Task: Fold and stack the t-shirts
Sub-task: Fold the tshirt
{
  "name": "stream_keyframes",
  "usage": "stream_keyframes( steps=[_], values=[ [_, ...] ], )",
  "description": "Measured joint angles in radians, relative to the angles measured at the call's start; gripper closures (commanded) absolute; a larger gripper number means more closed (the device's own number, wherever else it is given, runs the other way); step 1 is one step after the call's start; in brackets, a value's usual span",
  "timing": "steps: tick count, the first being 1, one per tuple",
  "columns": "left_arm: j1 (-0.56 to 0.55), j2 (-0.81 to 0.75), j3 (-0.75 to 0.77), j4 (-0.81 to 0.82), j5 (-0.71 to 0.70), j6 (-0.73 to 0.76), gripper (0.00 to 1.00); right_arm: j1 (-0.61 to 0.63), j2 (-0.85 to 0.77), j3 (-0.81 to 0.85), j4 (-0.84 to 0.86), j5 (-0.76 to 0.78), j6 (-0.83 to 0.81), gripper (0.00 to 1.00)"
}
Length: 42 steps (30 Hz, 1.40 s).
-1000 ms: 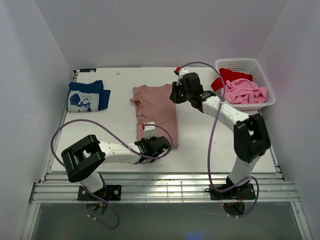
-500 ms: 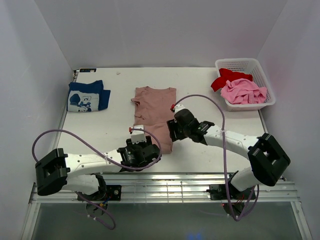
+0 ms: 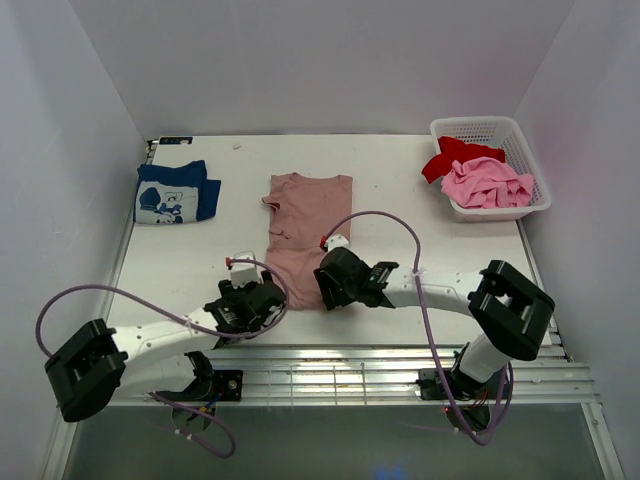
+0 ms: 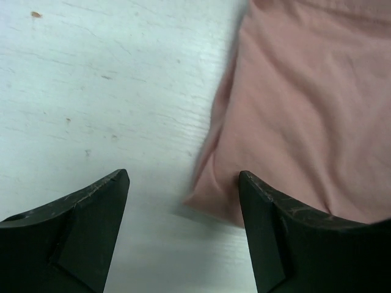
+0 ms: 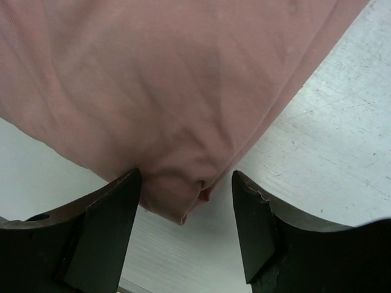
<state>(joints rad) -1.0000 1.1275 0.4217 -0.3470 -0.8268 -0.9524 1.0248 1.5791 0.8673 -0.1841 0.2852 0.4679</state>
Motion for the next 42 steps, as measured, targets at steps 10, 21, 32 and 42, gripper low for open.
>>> stream_keyframes(
  steps=[10,21,32,42],
  values=[
    [0.196,-0.034,-0.087,0.360,0.222,0.288,0.18,0.025,0.013,0.000,-0.005,0.052,0.047,0.33],
    [0.206,0.111,0.018,0.269,0.303,0.275,0.18,0.026,0.013,-0.002,-0.023,0.076,0.074,0.34],
    [0.206,0.130,0.064,0.103,0.299,0.219,0.19,0.026,0.033,-0.024,0.008,0.073,0.098,0.35],
    [0.206,0.153,0.079,0.089,0.292,0.195,0.31,0.027,0.032,-0.031,0.026,0.076,0.105,0.42]
  ],
)
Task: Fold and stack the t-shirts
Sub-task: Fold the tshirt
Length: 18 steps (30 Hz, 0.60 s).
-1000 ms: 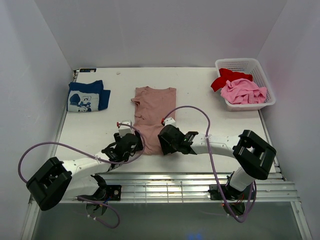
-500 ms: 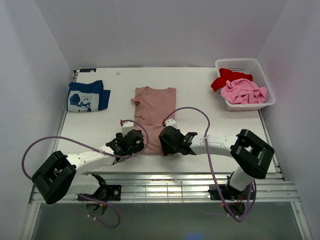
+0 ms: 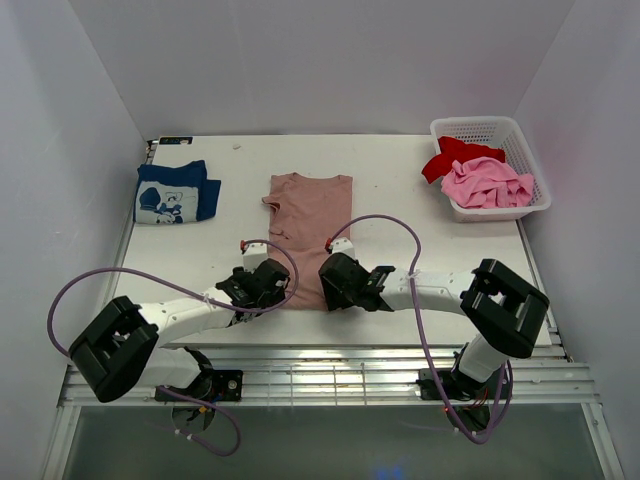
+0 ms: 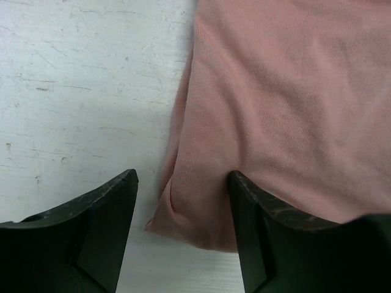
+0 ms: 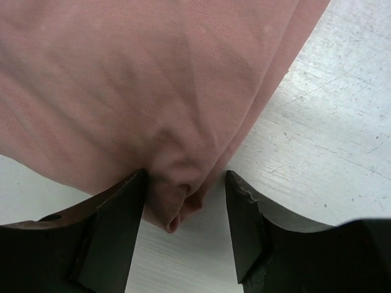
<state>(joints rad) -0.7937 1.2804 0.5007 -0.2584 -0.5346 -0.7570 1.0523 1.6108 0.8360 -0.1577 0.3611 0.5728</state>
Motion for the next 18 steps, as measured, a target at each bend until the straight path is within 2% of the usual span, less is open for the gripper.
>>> stream_keyframes(
  steps=[2,5,6,8,9,10,12,18],
  values=[
    [0.000,0.002,0.000,0.000,0.000,-0.002,0.36,0.002,0.000,0.000,0.001,-0.002,0.002,0.50],
    [0.000,0.003,0.003,-0.004,0.002,-0.011,0.53,0.003,0.000,0.000,0.005,-0.009,0.014,0.64],
    [0.000,0.005,0.004,-0.003,0.004,-0.013,0.67,0.004,0.000,0.000,0.008,-0.013,0.018,0.70],
    [0.000,0.005,0.006,0.003,0.018,-0.024,0.79,0.005,0.000,0.000,0.014,-0.021,0.023,0.76],
    [0.000,0.005,0.006,0.005,0.025,-0.026,0.91,0.005,0.000,0.000,0.016,-0.023,0.023,0.84],
    [-0.001,0.005,0.006,0.008,0.032,-0.030,0.96,0.005,0.000,-0.001,0.019,-0.024,0.022,0.87],
    [0.000,0.005,0.007,0.008,0.043,-0.030,1.00,0.005,0.000,-0.001,0.022,-0.024,0.024,0.92],
    [-0.022,-0.006,0.006,-0.011,0.056,-0.047,1.00,0.013,-0.005,-0.005,0.019,-0.022,0.031,0.92]
  ],
)
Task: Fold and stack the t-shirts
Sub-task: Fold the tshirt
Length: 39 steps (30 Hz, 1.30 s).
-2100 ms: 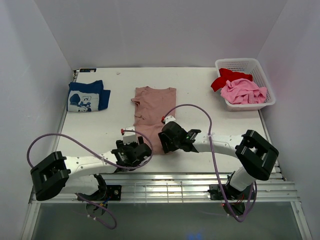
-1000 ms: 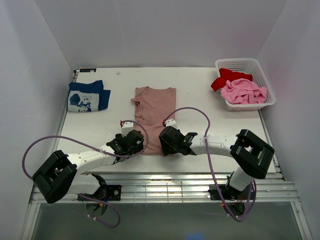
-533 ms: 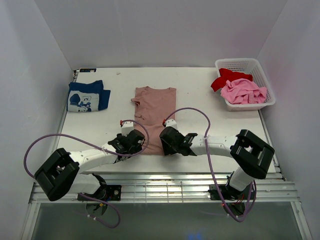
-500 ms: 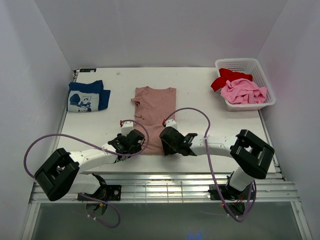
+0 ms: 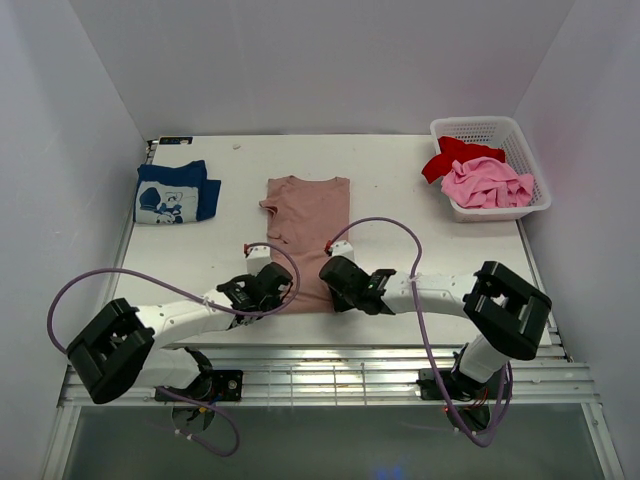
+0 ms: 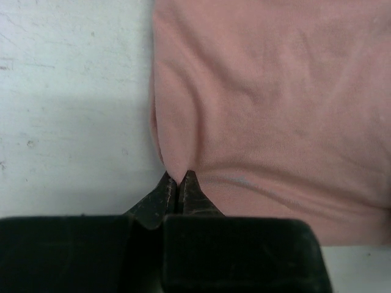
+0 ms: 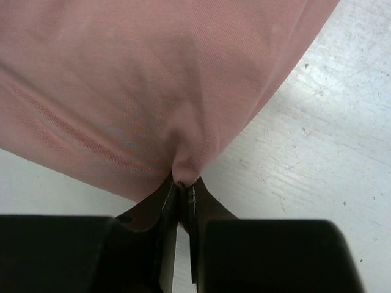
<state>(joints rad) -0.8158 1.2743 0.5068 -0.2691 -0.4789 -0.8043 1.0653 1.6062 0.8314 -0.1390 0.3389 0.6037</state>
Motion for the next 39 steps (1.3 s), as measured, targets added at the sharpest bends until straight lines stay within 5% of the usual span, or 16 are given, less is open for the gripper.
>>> stream_keyframes(
  steps=[13,24,39],
  values=[
    [-0.266,-0.024,0.016,-0.187,-0.089,-0.244,1.00,0.222,-0.097,-0.060,-0.159,0.108,0.168,0.92],
    [-0.287,-0.036,0.204,-0.385,-0.261,-0.289,1.00,0.238,-0.192,0.086,-0.405,0.353,0.195,0.92],
    [-0.126,0.107,0.291,0.097,-0.368,0.134,1.00,-0.013,-0.144,0.158,-0.260,0.410,-0.072,0.92]
  ],
)
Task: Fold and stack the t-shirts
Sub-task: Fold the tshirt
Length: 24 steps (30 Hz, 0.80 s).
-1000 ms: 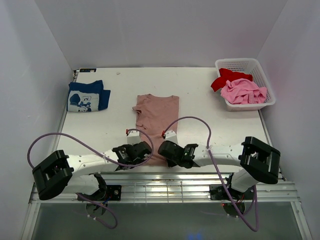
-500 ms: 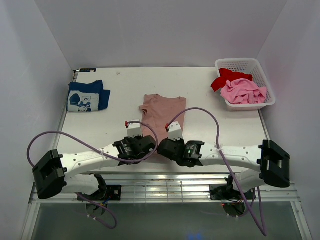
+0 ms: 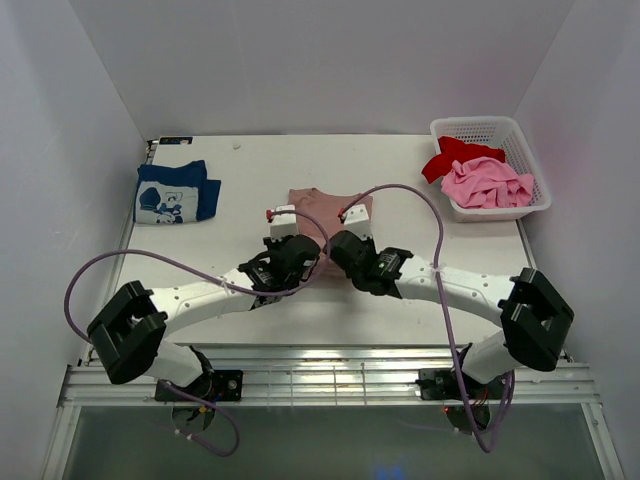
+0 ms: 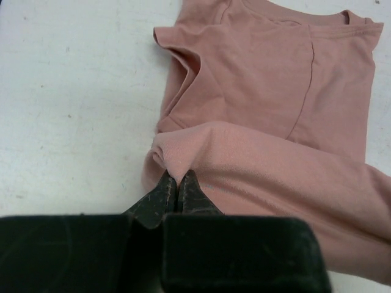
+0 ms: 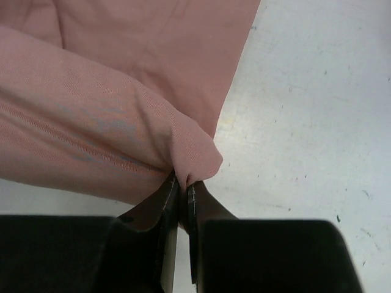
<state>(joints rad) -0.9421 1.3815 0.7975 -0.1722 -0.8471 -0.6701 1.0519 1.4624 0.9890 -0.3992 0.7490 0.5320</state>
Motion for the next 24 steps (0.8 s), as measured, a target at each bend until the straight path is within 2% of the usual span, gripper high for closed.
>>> stream_keyframes(
  steps=[11,24],
  values=[
    [0.155,0.208,0.106,0.209,0.116,0.210,1.00,-0.190,0.207,0.156,0.153,-0.092,-0.208,0.92],
    [0.262,0.404,0.246,0.298,0.256,0.308,1.00,-0.281,0.341,0.262,0.179,-0.154,-0.294,0.92]
  ],
)
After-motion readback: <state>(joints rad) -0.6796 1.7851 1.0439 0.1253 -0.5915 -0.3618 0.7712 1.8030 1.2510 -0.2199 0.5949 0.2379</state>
